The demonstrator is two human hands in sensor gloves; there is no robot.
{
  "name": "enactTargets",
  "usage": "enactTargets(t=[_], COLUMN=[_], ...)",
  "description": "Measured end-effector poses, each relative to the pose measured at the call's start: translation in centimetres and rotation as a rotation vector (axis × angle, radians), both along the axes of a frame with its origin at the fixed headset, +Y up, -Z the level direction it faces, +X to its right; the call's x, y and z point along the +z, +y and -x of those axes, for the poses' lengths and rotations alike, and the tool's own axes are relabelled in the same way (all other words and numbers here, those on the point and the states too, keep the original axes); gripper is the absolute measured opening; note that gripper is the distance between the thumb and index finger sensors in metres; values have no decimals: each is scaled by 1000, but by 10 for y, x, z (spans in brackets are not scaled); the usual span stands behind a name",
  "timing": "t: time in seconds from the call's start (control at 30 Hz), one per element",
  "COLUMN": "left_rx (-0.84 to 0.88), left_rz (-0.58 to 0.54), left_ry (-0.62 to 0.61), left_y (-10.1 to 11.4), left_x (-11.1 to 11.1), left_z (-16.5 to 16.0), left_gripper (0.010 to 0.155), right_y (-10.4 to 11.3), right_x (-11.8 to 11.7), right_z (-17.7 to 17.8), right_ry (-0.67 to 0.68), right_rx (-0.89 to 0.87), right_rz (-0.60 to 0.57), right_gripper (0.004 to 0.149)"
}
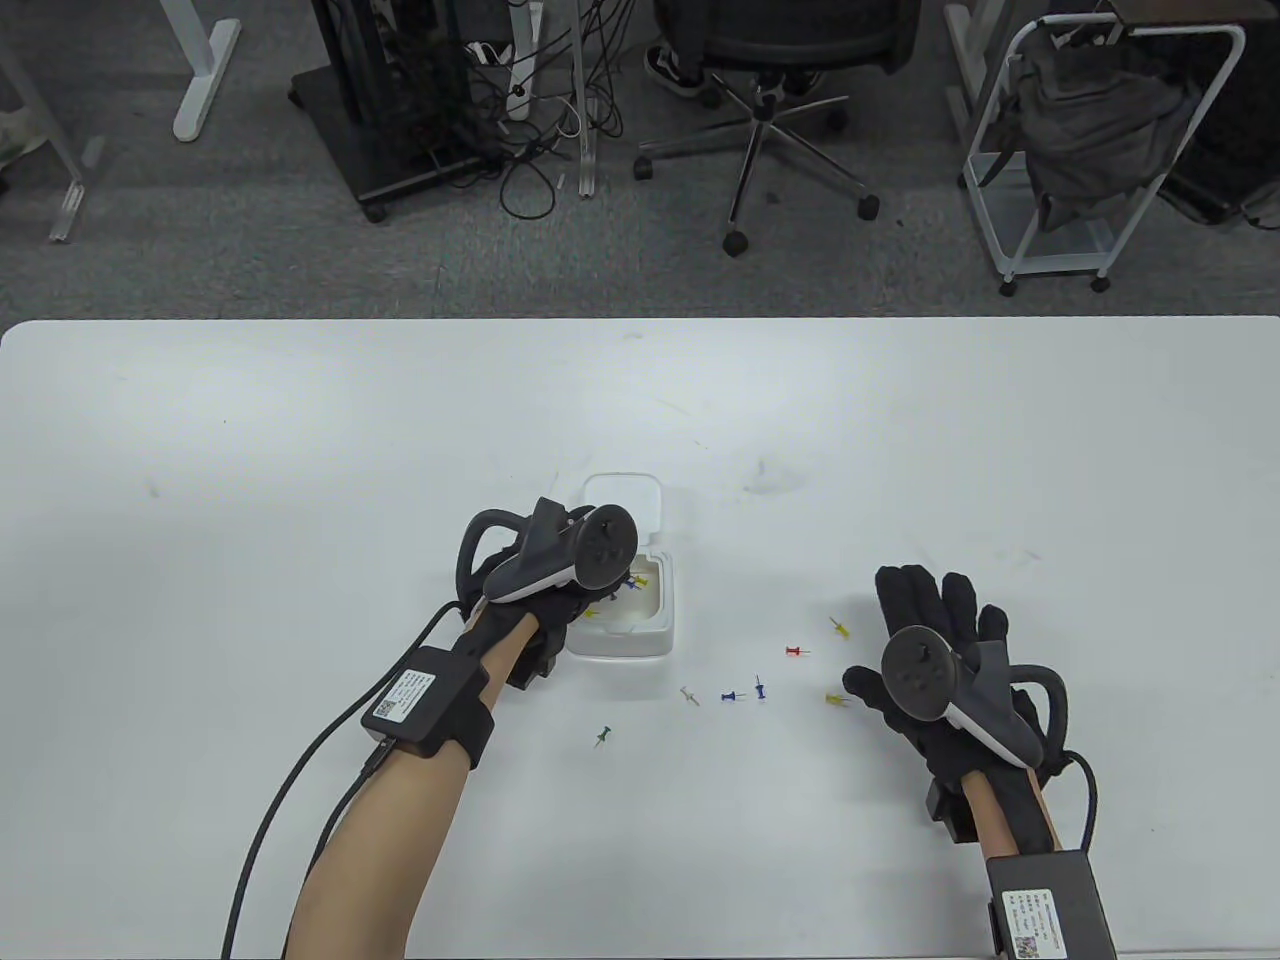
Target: Press to open box and store push pins
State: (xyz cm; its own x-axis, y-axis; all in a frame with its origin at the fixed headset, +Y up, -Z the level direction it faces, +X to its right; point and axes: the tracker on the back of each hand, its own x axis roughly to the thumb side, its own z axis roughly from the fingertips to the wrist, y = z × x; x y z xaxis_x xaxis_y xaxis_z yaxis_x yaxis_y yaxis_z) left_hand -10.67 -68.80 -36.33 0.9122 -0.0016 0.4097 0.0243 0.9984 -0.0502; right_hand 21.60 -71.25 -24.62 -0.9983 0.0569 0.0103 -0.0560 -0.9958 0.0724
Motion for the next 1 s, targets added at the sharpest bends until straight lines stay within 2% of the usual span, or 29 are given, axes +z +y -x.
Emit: enactTargets(t=[0.23,0.33,0.57,0.73,0.87,1.0], left_rx=[-15,-35,28,31,-28,-65], left_rz=[-30,-64,-34,19,40,53], left_ry=[-33,-70,-178,-255,-294,-291], left_y=[3,4,0,-14,-31,-46], left_x=[13,25,64,97,111,116], left_z=[5,9,15,13,11,12], left_gripper=[48,50,49,50,54,58], right_y=[0,0,0,0,0,0], right_x=[0,0,0,0,0,0], right_z=[0,0,0,0,0,0], right_ry=[-2,-2,-3,-2,-1,0], right_rx=[-1,0,4,8,11,13], right_rz=[-2,-1,0,1,1,2], right_gripper=[90,90,90,90,90,90])
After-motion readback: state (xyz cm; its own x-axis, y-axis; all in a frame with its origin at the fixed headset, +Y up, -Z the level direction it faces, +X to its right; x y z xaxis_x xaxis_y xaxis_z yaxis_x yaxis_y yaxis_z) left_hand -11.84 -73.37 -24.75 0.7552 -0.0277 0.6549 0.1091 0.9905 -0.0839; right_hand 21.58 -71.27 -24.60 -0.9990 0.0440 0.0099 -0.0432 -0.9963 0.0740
